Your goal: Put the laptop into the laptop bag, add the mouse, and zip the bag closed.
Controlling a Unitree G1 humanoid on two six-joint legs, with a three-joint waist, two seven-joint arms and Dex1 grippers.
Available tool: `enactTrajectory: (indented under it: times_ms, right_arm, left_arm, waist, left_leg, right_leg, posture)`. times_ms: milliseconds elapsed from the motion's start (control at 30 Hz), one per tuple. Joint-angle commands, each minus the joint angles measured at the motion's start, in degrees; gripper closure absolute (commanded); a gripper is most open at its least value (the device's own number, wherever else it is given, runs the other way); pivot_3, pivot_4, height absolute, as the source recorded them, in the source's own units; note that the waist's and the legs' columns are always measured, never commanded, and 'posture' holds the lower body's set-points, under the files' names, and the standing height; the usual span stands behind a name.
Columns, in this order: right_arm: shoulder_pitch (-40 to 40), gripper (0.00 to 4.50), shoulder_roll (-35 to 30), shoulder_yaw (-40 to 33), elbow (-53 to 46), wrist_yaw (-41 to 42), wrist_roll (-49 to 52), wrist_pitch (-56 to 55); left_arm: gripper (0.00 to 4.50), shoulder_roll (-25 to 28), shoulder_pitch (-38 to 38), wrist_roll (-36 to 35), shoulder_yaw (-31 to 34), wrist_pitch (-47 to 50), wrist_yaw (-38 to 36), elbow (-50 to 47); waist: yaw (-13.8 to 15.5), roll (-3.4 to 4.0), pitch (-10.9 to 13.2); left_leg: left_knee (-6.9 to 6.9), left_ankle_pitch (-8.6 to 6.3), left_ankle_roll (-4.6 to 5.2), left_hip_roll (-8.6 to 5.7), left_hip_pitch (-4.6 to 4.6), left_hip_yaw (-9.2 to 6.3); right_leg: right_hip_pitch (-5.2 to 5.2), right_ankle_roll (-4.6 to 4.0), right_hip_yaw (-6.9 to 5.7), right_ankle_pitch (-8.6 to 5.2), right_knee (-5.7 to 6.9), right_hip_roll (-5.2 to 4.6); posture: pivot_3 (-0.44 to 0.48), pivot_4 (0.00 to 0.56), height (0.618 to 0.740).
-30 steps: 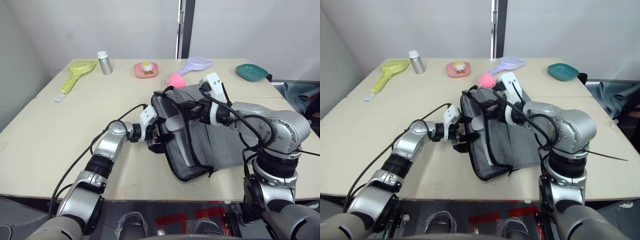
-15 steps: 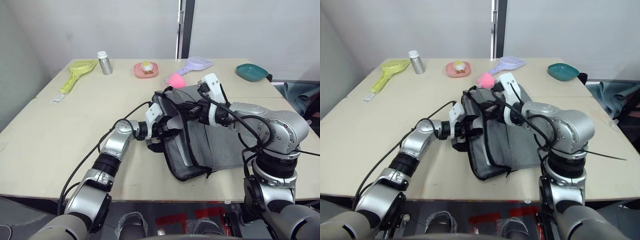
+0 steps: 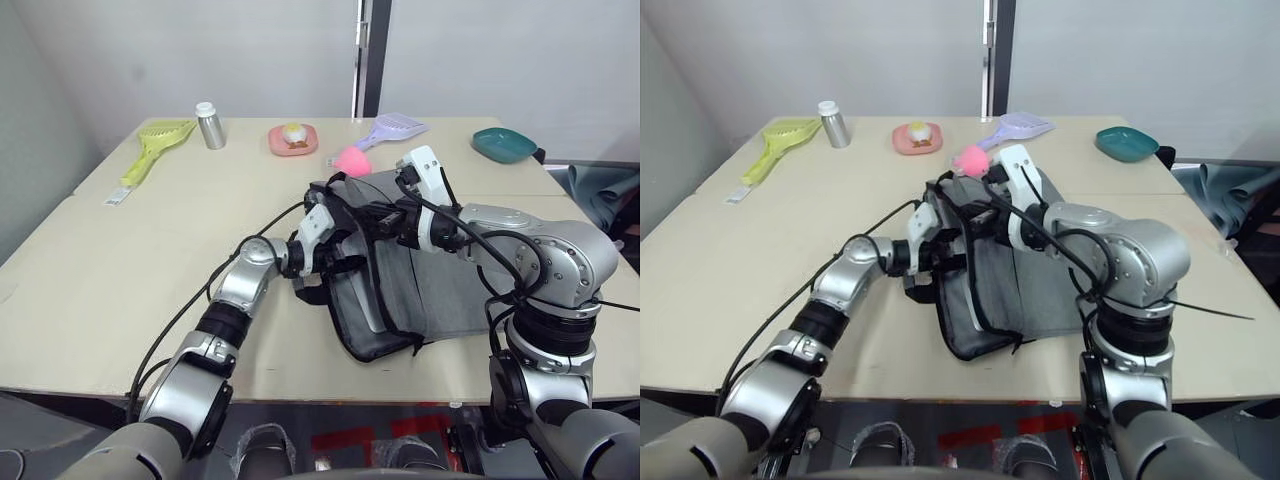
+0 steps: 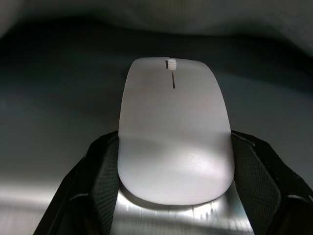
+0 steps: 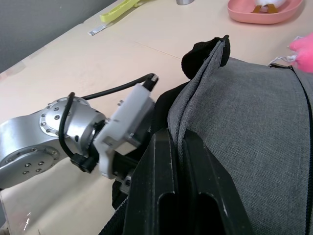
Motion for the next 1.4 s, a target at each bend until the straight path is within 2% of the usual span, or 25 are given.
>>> enactTrajectory:
  times_ms: [33, 167, 200, 267, 400, 567, 700, 833, 933, 1033, 1167, 1400]
  right_arm:
    - [-0.78, 4.5, 0.3, -0.42, -2.92, 0.58, 1.39, -1.56]
    - [-0.51, 4.5, 0.37, -0.53, -3.17, 0.47, 1.39, -1.44]
    - [-0.44, 4.5, 0.31, -0.55, -3.18, 0.48, 1.37, -1.44]
    - [-0.38, 4.5, 0.19, -0.58, -3.12, 0.51, 1.35, -1.48]
    - [-0.32, 4.5, -0.11, -0.5, -2.96, 0.67, 1.34, -1.63]
    - [-0.32, 4.5, -0.72, -0.58, -2.78, 0.95, 1.48, -1.77]
    - [-0.16, 4.5, -1.36, -0.65, -2.15, 1.21, 1.64, -1.91]
    - [1.2, 4.5, -1.15, -0.98, -0.63, 2.22, 2.13, -2.27]
    - [3.04, 4.5, -1.8, 0.03, 0.59, 3.26, 1.98, -3.57]
    - [3.74, 4.5, -2.08, 0.6, 1.55, 3.93, 2.08, -4.68]
    - [4.24, 4.5, -2.71, 2.53, 2.43, 4.88, 2.38, -6.46]
    - [5.67, 4.5, -4.26, 4.61, 1.07, 6.99, 4.04, -7.58]
  left_arm:
    - [1.74, -0.06, -1.48, 1.24, 0.2, -2.44, 1.04, 1.55]
    - [1.74, 0.36, -0.06, -0.33, 0.79, -1.03, -0.77, -0.34]
    - [0.67, 0.6, 0.49, -1.21, 1.02, -0.07, -1.75, -1.53]
    - [0.04, 1.38, 1.53, -2.98, 1.45, 2.12, -4.02, -4.39]
    - [0.04, 3.93, 3.4, -3.04, 1.78, 3.51, -3.93, -9.43]
    - [0.04, 9.53, 7.93, -6.32, 2.95, 7.84, -7.06, -18.32]
    - [0.04, 15.84, 10.9, -9.99, 6.24, 11.08, -9.17, -26.77]
    - [0.04, 20.56, 10.4, -14.03, 12.51, 15.82, -6.8, -27.95]
    - [0.04, 24.63, 9.84, -14.03, 15.16, 18.78, -5.68, -26.63]
    - [0.04, 28.88, 11.61, -17.33, 17.07, 23.33, -8.82, -28.26]
    - [0.04, 36.4, 18.26, -20.4, 18.92, 25.67, -15.14, -32.56]
    - [0.04, 41.9, 23.81, -25.11, 21.72, 29.58, -18.75, -35.86]
  waist:
    - [-0.06, 0.0, 0.0]
    - [0.06, 0.0, 0.0]
    - [0.05, 0.0, 0.0]
    - [-0.02, 0.0, 0.0]
    - [0.07, 0.01, 0.01]
    - [-0.08, 0.02, 0.01]
    - [-0.06, 0.06, 0.04]
    - [-0.01, 0.06, 0.04]
    - [0.06, 0.07, 0.04]
    - [-0.01, 0.07, 0.04]
    - [-0.49, 0.07, 0.04]
    - [-0.06, 0.08, 0.05]
  left_leg:
    - [-0.02, 0.0, 0.0, 0.0, 0.01, 0.0]
    - [-0.06, 0.0, 0.0, 0.0, 0.0, 0.0]
    - [-0.05, 0.0, 0.0, 0.0, 0.0, 0.0]
    - [-0.06, 0.0, 0.0, 0.0, 0.01, 0.0]
    - [-0.07, 0.0, 0.0, 0.01, -0.01, -0.01]
    - [-0.12, 0.0, 0.0, 0.01, 0.03, 0.01]
    - [-0.13, 0.0, -0.01, 0.02, 0.01, 0.0]
    - [-0.13, 0.0, -0.01, 0.01, 0.03, 0.01]
    - [-0.12, 0.0, -0.01, 0.0, 0.02, 0.01]
    - [-0.13, 0.0, -0.02, 0.01, 0.02, 0.02]
    - [-0.2, -0.01, -0.03, 0.02, 0.03, 0.06]
    - [-0.23, -0.01, -0.04, 0.01, 0.03, 0.06]
  right_leg:
    - [0.0, 0.02, -0.01, 0.01, 0.01, 0.0]
    - [0.0, 0.04, -0.02, 0.02, -0.02, 0.01]
    - [0.0, 0.03, -0.01, 0.02, -0.02, 0.01]
    - [0.0, 0.02, -0.01, 0.01, -0.02, 0.01]
    - [0.0, -0.07, -0.03, -0.04, -0.02, 0.01]
    - [0.0, -0.08, -0.03, -0.05, -0.02, 0.01]
    - [-0.01, -0.1, -0.05, -0.06, -0.05, 0.01]
    - [-0.02, -0.28, -0.03, -0.17, -0.04, 0.01]
    - [-0.01, -0.43, -0.04, -0.26, -0.05, 0.0]
    - [-0.02, -0.4, -0.04, -0.25, -0.06, 0.01]
    - [-0.04, -0.42, -0.05, -0.26, -0.12, 0.03]
    - [-0.05, -0.49, -0.06, -0.31, -0.14, 0.02]
  posture:
    - [0.0, 0.15, 0.74]
    - [0.0, 0.15, 0.74]
    - [0.0, 0.15, 0.74]
    - [0.0, 0.15, 0.74]
    - [0.0, 0.15, 0.74]
    - [0.0, 0.15, 0.74]
    - [0.0, 0.15, 0.74]
    - [0.0, 0.15, 0.74]
    - [0.0, 0.15, 0.74]
    - [0.0, 0.15, 0.74]
    - [0.0, 0.15, 0.74]
    - [0.0, 0.15, 0.74]
